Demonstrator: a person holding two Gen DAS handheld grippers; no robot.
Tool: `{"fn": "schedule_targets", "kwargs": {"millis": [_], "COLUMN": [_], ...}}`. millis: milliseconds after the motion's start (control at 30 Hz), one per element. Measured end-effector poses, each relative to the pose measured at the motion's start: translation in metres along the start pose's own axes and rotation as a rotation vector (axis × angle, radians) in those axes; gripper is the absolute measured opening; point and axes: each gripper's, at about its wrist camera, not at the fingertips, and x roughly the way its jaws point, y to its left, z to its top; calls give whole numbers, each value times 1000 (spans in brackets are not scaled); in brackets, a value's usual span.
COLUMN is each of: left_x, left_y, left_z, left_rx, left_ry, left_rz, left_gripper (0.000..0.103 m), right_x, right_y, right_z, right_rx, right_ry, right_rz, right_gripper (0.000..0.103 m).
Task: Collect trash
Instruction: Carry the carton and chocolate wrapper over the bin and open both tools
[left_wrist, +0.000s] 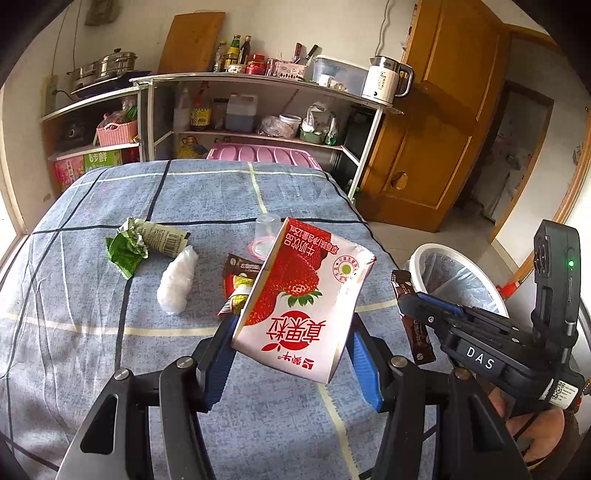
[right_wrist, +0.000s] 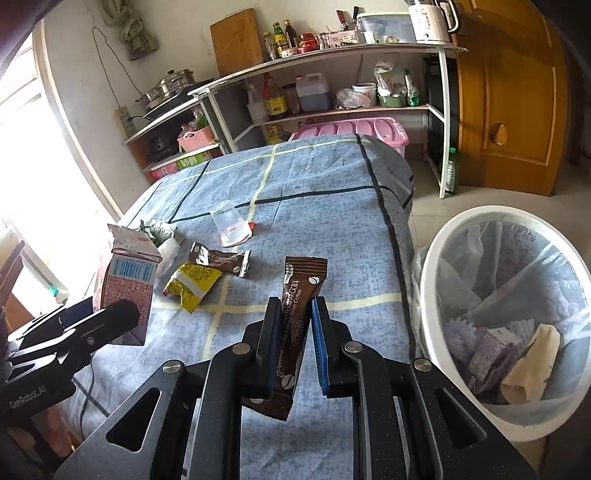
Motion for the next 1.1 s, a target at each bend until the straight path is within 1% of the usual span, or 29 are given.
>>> {"fn": "schedule_targets", "kwargs": {"millis": [300,600,767,967,1100], "left_x": [7,24,40,60,70], "left_y": [-46,-98,-128,-161,-176], "left_z": [7,12,14,13,13], "left_rx": [73,143,170,196,228], "left_ry": [-3,13,27,67,70], "left_rz": [-51,-113,-172,-222,-199], "left_gripper": [58,58,58,58,58], "right_x": [-27,-51,-59,-62,-63], "right_y": [-33,-78,-107,-143,-161], "right_z": [4,4,3,-5,-7], "right_rx": [43,96,127,177,186], "right_ry": [-40,-67,-61,-37,-23], "right_rz": [-32,-91,-130,-173,-198], "right_gripper": [17,17,17,17,17]}}
